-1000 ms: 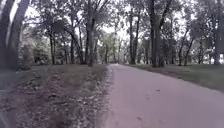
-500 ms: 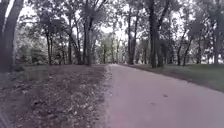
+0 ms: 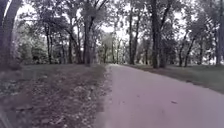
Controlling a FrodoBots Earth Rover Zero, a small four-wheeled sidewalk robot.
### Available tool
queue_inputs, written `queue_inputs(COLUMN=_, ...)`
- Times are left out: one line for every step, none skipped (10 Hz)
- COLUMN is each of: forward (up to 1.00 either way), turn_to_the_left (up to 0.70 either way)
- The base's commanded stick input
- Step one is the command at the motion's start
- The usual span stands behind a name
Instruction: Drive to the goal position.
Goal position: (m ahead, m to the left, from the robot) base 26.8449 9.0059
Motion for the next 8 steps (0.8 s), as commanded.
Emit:
queue_inputs(forward=0.68, turn_to_the_left=0.02)
queue_inputs(forward=0.68, turn_to_the_left=0.0)
queue_inputs(forward=0.68, turn_to_the_left=0.0)
queue_inputs(forward=0.69, turn_to_the_left=0.0)
queue_inputs(forward=0.69, turn_to_the_left=0.0)
queue_inputs(forward=0.69, turn_to_the_left=0.0)
queue_inputs(forward=0.69, turn_to_the_left=0.0)
queue_inputs(forward=0.69, turn_to_the_left=0.0)
